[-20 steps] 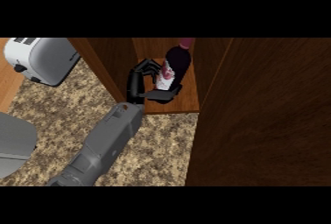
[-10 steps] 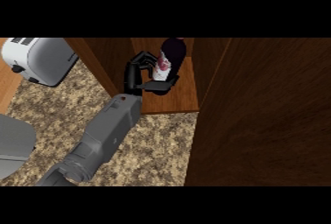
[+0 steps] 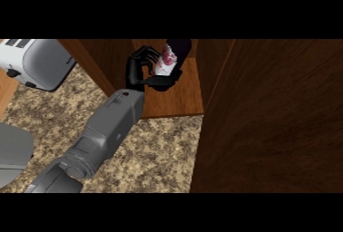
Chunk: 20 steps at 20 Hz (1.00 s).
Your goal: Pick up the wine, place it into the cabinet and close the cabinet
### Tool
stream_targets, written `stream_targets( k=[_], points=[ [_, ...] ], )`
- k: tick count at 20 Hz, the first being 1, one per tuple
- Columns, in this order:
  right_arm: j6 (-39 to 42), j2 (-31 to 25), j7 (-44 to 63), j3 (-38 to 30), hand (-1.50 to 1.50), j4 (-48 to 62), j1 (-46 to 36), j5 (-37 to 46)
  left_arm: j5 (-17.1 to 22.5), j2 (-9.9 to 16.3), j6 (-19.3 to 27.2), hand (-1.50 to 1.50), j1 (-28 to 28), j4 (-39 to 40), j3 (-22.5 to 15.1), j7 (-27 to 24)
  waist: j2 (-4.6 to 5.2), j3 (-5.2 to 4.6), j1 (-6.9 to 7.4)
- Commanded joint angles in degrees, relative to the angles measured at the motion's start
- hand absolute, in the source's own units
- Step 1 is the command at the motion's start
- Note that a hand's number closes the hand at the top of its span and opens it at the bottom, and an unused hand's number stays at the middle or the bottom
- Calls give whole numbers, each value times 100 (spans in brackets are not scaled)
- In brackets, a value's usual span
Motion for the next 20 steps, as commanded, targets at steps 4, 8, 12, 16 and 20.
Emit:
stream_targets(
  k=[4, 8, 12, 16, 20],
  points=[
    [-14, 47, 88, 38, -150, -260, -29, -184, -109, 84, 91, 150, -87, 366, 29, -35, 68, -6, -129],
    [50, -15, 127, -78, -150, -239, -82, -346, -109, 85, 287, 150, -349, 512, 66, 324, 67, -2, -172],
    [91, 12, 132, 34, -150, -333, -98, -328, -150, -97, 545, 150, -226, 613, 49, 302, 64, -5, -195],
    [45, 53, 46, -52, -150, -41, -296, -296, 206, -52, -79, 150, 48, 326, 418, 52, 122, -16, -197],
    [-33, 72, 206, 51, -150, -236, -327, -217, 434, 81, -863, 150, 418, 281, 662, 27, 101, -25, -198]
  ],
)
